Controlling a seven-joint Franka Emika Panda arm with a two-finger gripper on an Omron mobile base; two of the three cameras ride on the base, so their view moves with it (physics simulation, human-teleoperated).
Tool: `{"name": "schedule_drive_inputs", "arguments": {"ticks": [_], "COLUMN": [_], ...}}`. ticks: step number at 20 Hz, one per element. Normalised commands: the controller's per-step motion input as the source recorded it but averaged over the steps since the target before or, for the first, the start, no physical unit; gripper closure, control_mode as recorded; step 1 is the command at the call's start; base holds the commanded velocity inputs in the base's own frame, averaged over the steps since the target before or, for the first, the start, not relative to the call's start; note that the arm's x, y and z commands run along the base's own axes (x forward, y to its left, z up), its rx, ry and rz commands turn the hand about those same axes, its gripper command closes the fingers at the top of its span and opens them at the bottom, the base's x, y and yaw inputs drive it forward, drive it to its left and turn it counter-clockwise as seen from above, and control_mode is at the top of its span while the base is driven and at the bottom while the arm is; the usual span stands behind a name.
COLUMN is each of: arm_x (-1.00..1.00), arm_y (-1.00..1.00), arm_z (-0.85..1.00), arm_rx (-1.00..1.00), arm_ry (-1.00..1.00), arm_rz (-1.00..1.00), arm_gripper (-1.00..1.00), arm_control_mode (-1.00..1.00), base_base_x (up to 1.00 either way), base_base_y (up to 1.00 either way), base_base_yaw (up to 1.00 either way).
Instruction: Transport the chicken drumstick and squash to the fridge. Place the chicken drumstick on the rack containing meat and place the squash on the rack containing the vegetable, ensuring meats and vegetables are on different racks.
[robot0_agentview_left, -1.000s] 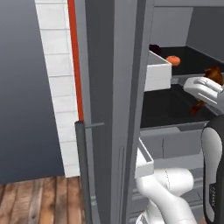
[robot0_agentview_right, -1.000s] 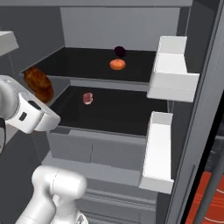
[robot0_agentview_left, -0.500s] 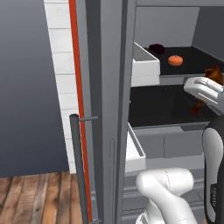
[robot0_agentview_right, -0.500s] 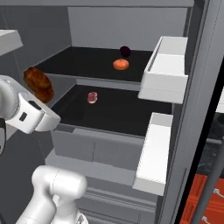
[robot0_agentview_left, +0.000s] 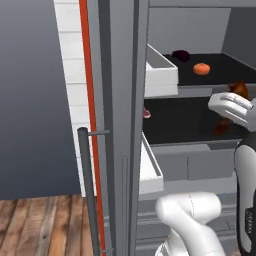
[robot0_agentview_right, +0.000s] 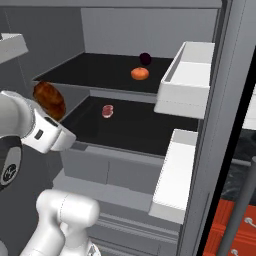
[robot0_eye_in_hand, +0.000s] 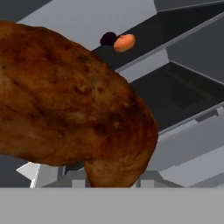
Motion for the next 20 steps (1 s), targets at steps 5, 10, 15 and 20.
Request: {"name": "schedule_drive_inputs", "arguments": {"ticks": [5,10,15,20], "arm_x": [0.46,0.84,0.67,0.77], "arm_y": [-0.04,-0.02,-0.19,-0.08], "arm_z": [-0.72,-0.6,-0.3,-0.41], "arm_rx": [-0.04,-0.05,0.0,-0.01], "arm_ry": [0.0,0.0,0.0,0.0], "arm_rz": [0.03,-0.01,0.0,0.0], "arm_gripper": [1.0,1.0,1.0,1.0], "arm_control_mode": [-1.0,-1.0,-1.0,-1.0], "base_base_x": [0.0,0.0,0.0,0.0], "base_base_y": [0.0,0.0,0.0,0.0], "base_base_yaw": [0.0,0.0,0.0,0.0]}}
